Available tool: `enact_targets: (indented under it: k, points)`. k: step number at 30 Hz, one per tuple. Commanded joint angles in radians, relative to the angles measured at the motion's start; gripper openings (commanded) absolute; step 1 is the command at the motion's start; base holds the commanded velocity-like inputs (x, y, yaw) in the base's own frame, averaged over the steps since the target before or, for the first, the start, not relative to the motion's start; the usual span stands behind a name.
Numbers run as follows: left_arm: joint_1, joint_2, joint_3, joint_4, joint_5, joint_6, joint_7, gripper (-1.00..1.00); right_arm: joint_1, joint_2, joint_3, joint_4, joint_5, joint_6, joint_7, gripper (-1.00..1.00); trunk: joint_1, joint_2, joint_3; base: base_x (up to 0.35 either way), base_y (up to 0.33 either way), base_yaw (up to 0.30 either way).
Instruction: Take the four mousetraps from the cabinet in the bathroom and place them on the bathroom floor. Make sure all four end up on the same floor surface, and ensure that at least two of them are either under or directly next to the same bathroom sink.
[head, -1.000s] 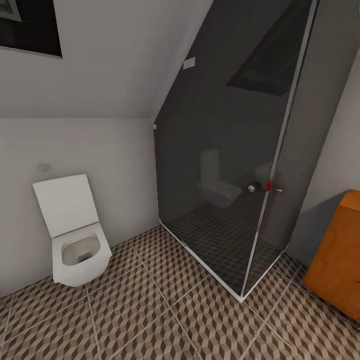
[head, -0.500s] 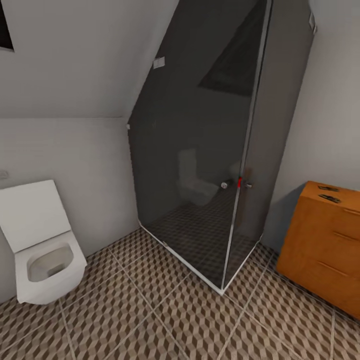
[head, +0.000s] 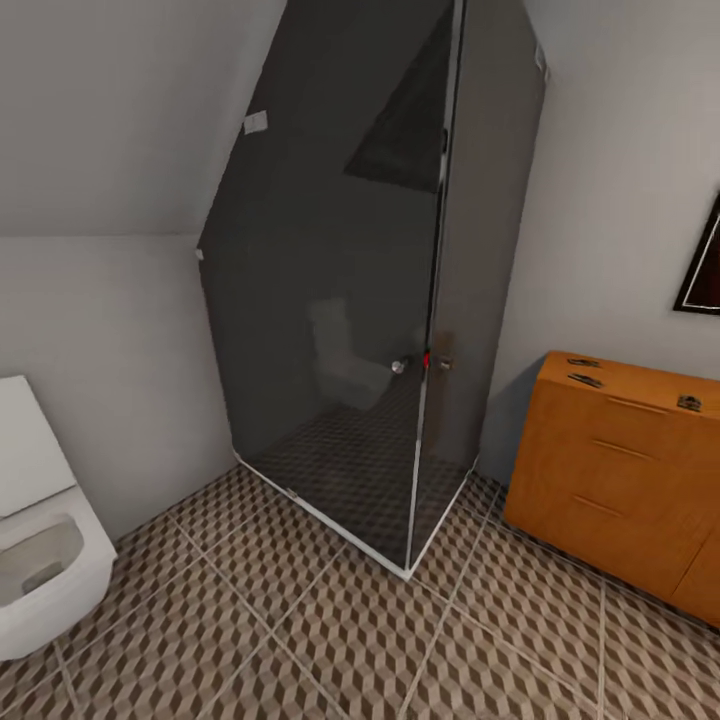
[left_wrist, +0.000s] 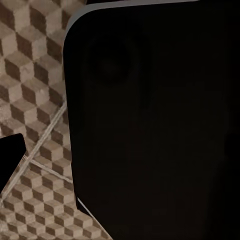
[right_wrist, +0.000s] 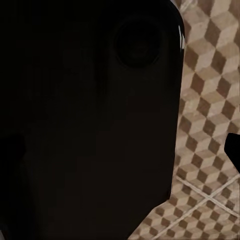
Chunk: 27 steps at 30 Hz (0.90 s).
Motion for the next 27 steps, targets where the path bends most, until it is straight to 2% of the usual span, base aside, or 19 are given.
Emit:
enact_targets:
  k: [1, 27]
  points:
    - [0.0, 0.0, 0.0, 0.0, -0.001, 0.0, 0.0, 1.0, 0.0, 0.0, 0.0, 0.0, -0.001, -0.002, 0.001, 1.0, 0.0, 0.0, -0.001, 0.0, 0.0, -0.298]
    - [0.0, 0.001, -0.001, 0.0, 0.004, 0.0, 0.0, 1.0, 0.0, -0.001, -0.001, 0.0, -0.004, -0.002, 0.001, 1.0, 0.0, 0.0, -0.001, 0.0, 0.0, -0.298]
